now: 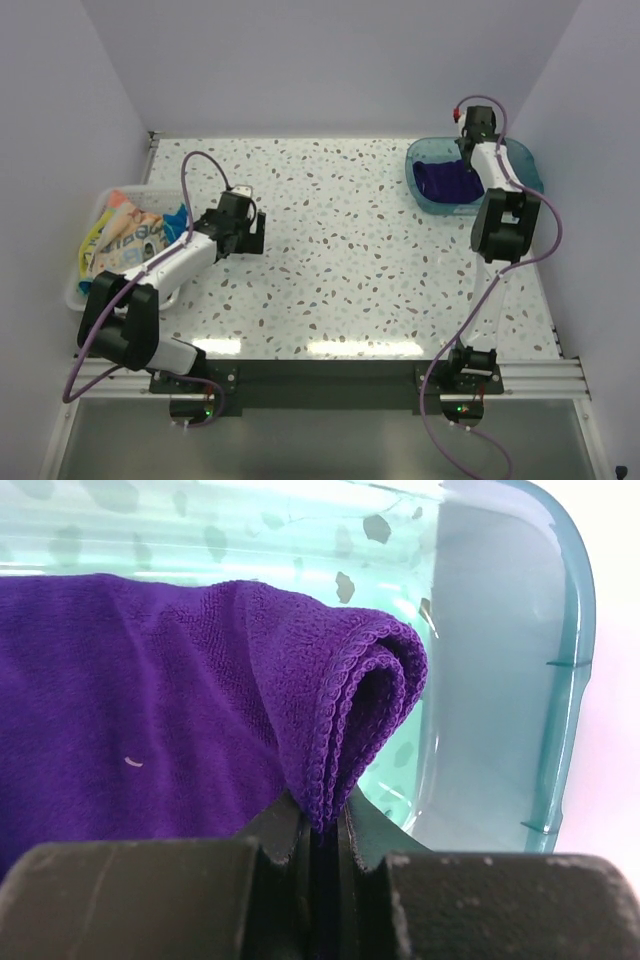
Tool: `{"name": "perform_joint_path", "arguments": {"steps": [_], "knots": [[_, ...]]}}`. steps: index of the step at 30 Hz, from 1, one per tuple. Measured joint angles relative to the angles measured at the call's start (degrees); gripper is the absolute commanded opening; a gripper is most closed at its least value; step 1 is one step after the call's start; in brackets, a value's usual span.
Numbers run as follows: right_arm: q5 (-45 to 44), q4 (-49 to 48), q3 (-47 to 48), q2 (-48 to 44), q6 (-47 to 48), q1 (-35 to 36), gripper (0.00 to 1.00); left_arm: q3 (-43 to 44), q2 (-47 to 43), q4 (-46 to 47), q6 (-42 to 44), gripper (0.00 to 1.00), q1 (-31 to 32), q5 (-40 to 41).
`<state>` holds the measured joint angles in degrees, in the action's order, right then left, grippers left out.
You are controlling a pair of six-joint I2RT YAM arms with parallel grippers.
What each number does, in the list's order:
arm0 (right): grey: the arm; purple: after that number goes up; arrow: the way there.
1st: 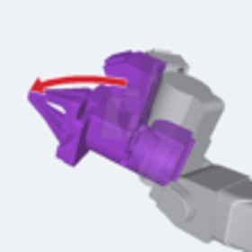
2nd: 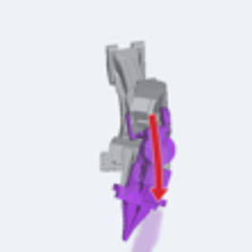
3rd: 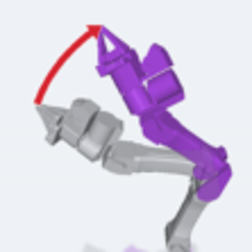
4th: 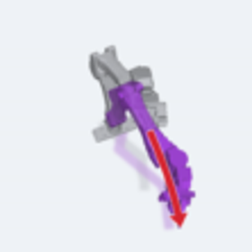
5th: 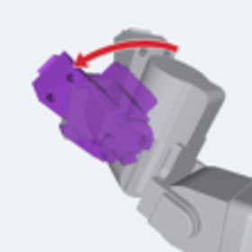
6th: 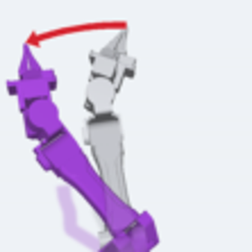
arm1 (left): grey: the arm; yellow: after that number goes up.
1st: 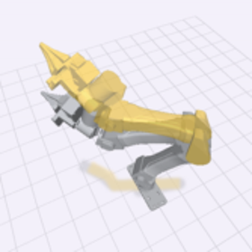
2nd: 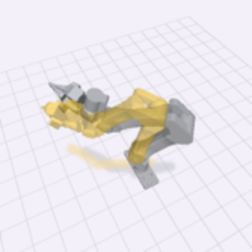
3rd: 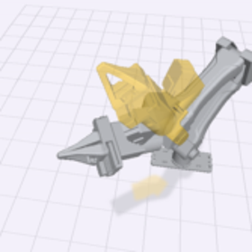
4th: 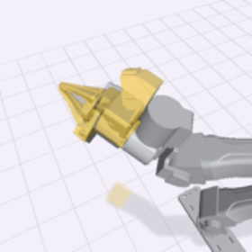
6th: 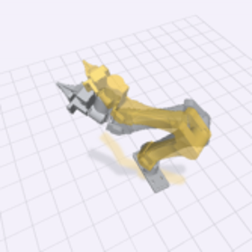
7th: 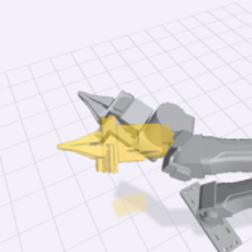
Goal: Fold and stack the towels
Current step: Neatly place the folded towel into the bin
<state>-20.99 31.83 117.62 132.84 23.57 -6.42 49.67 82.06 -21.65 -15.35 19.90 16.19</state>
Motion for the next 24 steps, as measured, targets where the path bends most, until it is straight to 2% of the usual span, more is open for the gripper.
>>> {"name": "perform_joint_path", "arguments": {"steps": [13,14,19,24], "knots": [[-7.0,-3.4,0.0,3.5,1.5,0.0,0.03,0.0,0.6,0.3,0.0,1.00,0.0,-0.4],[-7.7,-3.8,0.0,3.7,1.7,0.0,0.06,0.0,0.6,0.3,0.0,1.00,0.0,-0.4],[-10.8,-5.3,-0.4,4.2,2.9,0.0,0.32,0.0,0.9,0.7,0.0,1.00,0.0,-0.6],[-15.8,-7.5,-0.4,5.2,3.4,0.0,0.43,0.0,1.3,1.0,0.0,1.00,0.0,-0.8]]}}
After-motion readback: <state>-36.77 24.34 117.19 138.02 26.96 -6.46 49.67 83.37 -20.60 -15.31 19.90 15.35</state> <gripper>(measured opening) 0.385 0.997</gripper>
